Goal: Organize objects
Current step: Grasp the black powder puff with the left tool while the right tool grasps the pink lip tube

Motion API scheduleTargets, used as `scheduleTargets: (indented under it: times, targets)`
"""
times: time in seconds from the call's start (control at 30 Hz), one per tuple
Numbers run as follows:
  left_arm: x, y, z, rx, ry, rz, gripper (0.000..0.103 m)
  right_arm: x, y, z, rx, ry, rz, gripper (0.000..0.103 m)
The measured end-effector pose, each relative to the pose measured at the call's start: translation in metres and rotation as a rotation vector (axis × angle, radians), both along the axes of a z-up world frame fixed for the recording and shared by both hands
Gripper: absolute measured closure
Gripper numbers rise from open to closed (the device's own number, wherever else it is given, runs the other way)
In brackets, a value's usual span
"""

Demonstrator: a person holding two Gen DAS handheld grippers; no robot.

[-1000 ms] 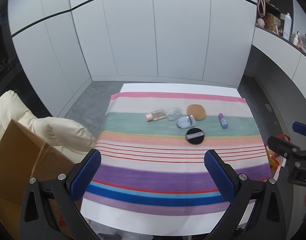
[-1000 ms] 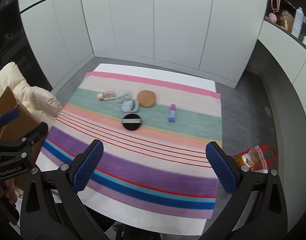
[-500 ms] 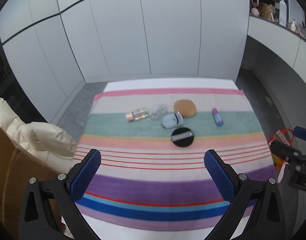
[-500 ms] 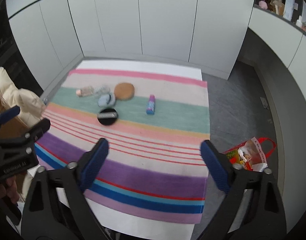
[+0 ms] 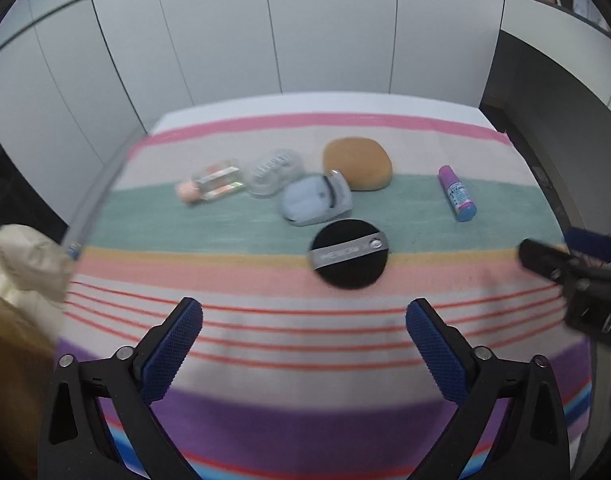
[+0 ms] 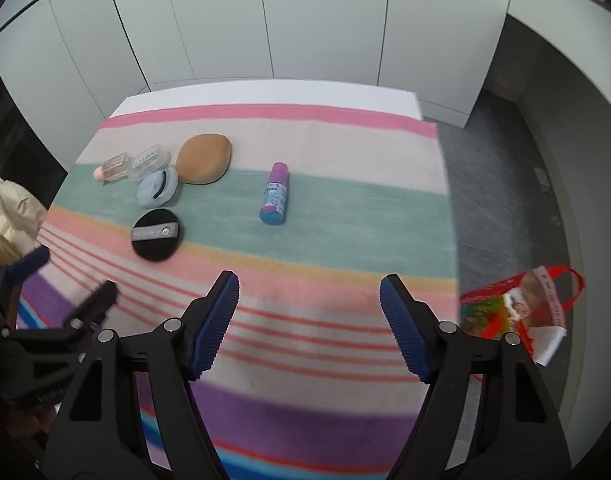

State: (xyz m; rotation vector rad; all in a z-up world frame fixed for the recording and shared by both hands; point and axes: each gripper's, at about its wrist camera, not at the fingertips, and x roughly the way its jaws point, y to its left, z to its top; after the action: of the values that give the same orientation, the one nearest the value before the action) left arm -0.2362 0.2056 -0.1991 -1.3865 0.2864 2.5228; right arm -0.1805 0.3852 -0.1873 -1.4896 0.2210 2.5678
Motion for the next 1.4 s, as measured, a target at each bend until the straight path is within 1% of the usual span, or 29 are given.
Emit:
scheduleTargets:
  times: [0.03,0.13,0.2,0.27,0.33,0.4,0.43,0.47,0.53,0.57,0.6,0.63,0.67,0.83,0.97,1.17,1.27,1.4]
  targets:
    - [-0.004,0.004,-0.004,0.000,-0.003,-0.007,0.006,-0.007,-0.001,-0.007,-0.005,-0.005,0.009,0.028]
    - [-0.016,0.019,-0.017,-0.020,-0.012,-0.035,0.006,-0.022,-0.004,-0.020,-0.001,-0.004,0.027,0.028]
    - [-0.025,0.025,-0.025,-0.030,-0.020,-0.044,0.010,-0.033,-0.003,-0.029,-0.003,-0.010,0.039,0.028]
    - [-0.032,0.026,-0.028,-0.027,-0.022,-0.044,0.016,-0.042,-0.003,-0.037,0.001,-0.016,0.051,0.028]
    - [-0.037,0.025,-0.029,-0.014,-0.024,-0.043,0.018,-0.051,-0.001,-0.042,-0.002,-0.014,0.051,0.028]
    - [-0.040,0.023,-0.028,0.007,-0.024,-0.047,0.025,-0.060,0.002,-0.046,-0.010,-0.010,0.045,0.028]
    - [-0.040,0.023,-0.028,0.019,-0.026,-0.055,0.034,-0.065,0.002,-0.049,-0.015,-0.010,0.043,0.028]
    - [-0.041,0.022,-0.027,0.032,-0.031,-0.063,0.040,-0.068,0.002,-0.050,-0.015,-0.009,0.044,0.028]
    - [-0.041,0.022,-0.026,0.037,-0.036,-0.071,0.047,-0.077,-0.001,-0.051,0.011,-0.001,0.049,0.030]
    - [-0.040,0.022,-0.025,0.037,-0.038,-0.075,0.049,-0.080,-0.002,-0.051,0.018,0.002,0.050,0.034]
    - [-0.040,0.023,-0.025,0.032,-0.038,-0.074,0.050,-0.082,-0.003,-0.051,0.030,0.007,0.050,0.051]
    - [-0.040,0.023,-0.025,0.033,-0.041,-0.072,0.051,-0.083,-0.005,-0.050,0.045,0.009,0.054,0.074]
    - [-0.041,0.023,-0.025,0.037,-0.044,-0.069,0.053,-0.083,-0.006,-0.049,0.058,0.008,0.061,0.084]
    - [-0.038,0.021,-0.014,0.047,-0.045,-0.069,0.055,-0.078,-0.009,-0.044,0.058,-0.006,0.051,0.083]
    - [-0.030,0.015,0.003,0.043,-0.032,-0.074,0.055,-0.068,-0.010,-0.032,0.040,-0.001,0.042,0.083]
    - [-0.012,0.001,0.040,0.053,-0.010,-0.071,0.055,-0.045,-0.018,0.001,0.046,0.016,0.041,0.083]
    - [0.002,-0.007,0.064,0.060,0.013,-0.072,0.055,-0.030,-0.025,0.025,0.055,0.034,0.046,0.083]
    - [0.020,-0.019,0.086,0.079,0.023,-0.073,0.055,-0.009,-0.034,0.054,0.057,0.055,0.049,0.083]
